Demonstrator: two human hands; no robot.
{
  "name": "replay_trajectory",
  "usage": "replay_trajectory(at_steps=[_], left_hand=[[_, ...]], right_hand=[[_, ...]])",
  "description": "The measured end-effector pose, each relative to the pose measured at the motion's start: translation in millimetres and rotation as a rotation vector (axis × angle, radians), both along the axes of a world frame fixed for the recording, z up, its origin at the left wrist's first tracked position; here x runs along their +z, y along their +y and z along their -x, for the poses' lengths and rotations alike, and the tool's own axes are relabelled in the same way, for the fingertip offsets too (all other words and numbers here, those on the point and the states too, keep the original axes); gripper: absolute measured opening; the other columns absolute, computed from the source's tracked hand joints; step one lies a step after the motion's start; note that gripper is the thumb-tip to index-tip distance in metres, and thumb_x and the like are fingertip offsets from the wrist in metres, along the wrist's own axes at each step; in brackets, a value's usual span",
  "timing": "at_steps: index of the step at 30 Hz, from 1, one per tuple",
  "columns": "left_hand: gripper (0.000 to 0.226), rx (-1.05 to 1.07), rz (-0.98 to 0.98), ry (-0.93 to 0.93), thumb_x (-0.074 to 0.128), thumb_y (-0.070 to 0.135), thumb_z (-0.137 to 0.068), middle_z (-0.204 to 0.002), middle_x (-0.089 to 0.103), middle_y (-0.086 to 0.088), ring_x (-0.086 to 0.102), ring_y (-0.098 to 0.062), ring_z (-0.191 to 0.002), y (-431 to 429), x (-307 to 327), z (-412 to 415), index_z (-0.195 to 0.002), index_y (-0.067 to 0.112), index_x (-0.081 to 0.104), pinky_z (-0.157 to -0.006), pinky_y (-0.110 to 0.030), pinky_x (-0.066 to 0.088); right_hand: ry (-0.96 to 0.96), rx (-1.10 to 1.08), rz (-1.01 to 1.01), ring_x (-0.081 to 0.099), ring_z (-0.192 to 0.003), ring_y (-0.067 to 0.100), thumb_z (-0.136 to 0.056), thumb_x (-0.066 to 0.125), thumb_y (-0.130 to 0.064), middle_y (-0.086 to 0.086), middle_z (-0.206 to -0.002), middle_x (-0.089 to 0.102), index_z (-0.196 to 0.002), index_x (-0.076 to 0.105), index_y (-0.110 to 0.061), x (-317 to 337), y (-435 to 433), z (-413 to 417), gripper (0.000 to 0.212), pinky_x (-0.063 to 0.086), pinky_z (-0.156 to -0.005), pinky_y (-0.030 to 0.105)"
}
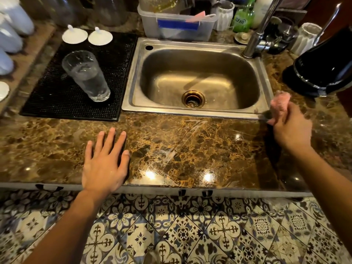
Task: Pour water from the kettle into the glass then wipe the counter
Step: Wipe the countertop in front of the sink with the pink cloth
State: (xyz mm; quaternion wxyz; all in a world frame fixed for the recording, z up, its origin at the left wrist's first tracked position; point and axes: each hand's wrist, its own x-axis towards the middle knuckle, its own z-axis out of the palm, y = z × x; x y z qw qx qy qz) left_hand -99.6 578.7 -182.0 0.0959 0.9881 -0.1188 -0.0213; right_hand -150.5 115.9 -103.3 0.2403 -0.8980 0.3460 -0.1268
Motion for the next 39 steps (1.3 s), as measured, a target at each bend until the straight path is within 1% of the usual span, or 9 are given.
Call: replay_trajectory(at_steps=[11,14,19,24,26,29,31,36,39], left_hand=[[0.063,-0.001,-0.001,0.005,0.017,0.054,-0.102,-0.172,0.007,0.004,-0.001,-0.019,-0.159,2,-4,-1,-0.162,0.034,0.019,-0.127,-0.053,0.004],[0.063,-0.003,-0.006,0.011,0.016,0.054,-0.102,-0.172,0.006,0.004,-0.002,-0.019,-0.159,2,-3,-1,-0.162,0.034,0.017,-0.127,-0.053,0.004],[0.062,-0.009,0.002,0.006,0.016,0.054,-0.103,-0.172,0.005,0.004,-0.003,-0.019,-0.159,2,-4,-1,-0.162,0.035,0.016,-0.127,-0.053,0.003],[0.062,-0.009,-0.003,0.004,0.015,0.054,-0.103,-0.172,0.005,0.003,-0.003,-0.020,-0.159,3,-5,-1,-0.162,0.036,0.014,-0.127,-0.053,0.003],[0.062,-0.010,-0.013,0.000,0.016,0.053,-0.103,-0.172,0.004,0.003,-0.003,-0.020,-0.159,3,-5,-1,-0.162,0.035,0.014,-0.127,-0.053,0.004],[0.061,-0.015,-0.015,-0.005,0.017,0.053,-0.103,-0.172,0.006,0.003,-0.002,-0.020,-0.159,3,-7,-2,-0.162,0.035,0.015,-0.127,-0.054,0.005],[0.061,-0.012,-0.015,-0.003,0.016,0.053,-0.103,-0.172,0.006,0.002,-0.002,-0.020,-0.159,4,-8,-2,-0.162,0.035,0.015,-0.127,-0.054,0.005],[0.061,-0.011,-0.008,-0.010,0.017,0.053,-0.104,-0.172,0.006,0.003,-0.001,-0.020,-0.159,4,-8,-1,-0.162,0.035,0.015,-0.127,-0.054,0.005],[0.061,-0.011,-0.003,-0.007,0.017,0.053,-0.104,-0.172,0.007,0.003,0.000,-0.021,-0.159,3,-7,-1,-0.162,0.035,0.016,-0.127,-0.054,0.005]], right_hand=[[-0.066,0.236,-0.048,0.049,-0.096,0.012,-0.107,0.046,-0.015,0.011,-0.124,0.064,-0.126,0.066,-0.019,-53,100,-36,0.028,0.031,-0.086,0.019],[-0.074,0.398,-0.128,0.056,-0.103,0.016,-0.107,0.047,-0.011,0.009,-0.127,0.066,-0.131,0.064,-0.018,-49,132,-39,0.031,0.045,-0.095,0.029],[0.131,0.636,-0.240,0.043,-0.145,0.027,-0.109,0.047,-0.017,0.005,-0.158,0.050,-0.151,0.052,-0.027,-40,151,-33,0.044,0.025,-0.121,0.033],[0.234,0.907,-0.381,0.070,-0.107,0.020,-0.108,0.049,-0.021,-0.007,-0.157,0.044,-0.145,0.039,-0.049,-37,179,24,0.047,0.058,-0.096,0.031],[0.279,0.977,-0.437,0.058,-0.128,0.006,-0.108,0.048,-0.021,-0.019,-0.159,0.033,-0.146,0.036,-0.052,-39,196,48,0.051,0.046,-0.110,0.033],[0.320,0.900,-0.693,0.065,-0.093,-0.003,-0.109,0.047,-0.028,-0.018,-0.147,0.057,-0.144,0.048,-0.053,-36,216,72,0.043,0.058,-0.090,0.023],[0.284,0.792,-0.973,0.069,-0.102,0.006,-0.109,0.045,-0.025,-0.022,-0.128,0.069,-0.137,0.062,-0.041,-26,223,82,0.036,0.057,-0.088,0.020],[0.005,0.237,-1.457,0.076,-0.094,0.031,-0.103,0.047,-0.015,0.019,-0.116,0.075,-0.122,0.072,-0.014,-2,174,81,0.032,0.065,-0.076,0.035],[-0.247,0.064,-1.305,0.077,-0.097,0.021,-0.105,0.046,-0.016,0.012,-0.121,0.075,-0.125,0.072,-0.016,15,104,73,0.032,0.065,-0.079,0.033]])
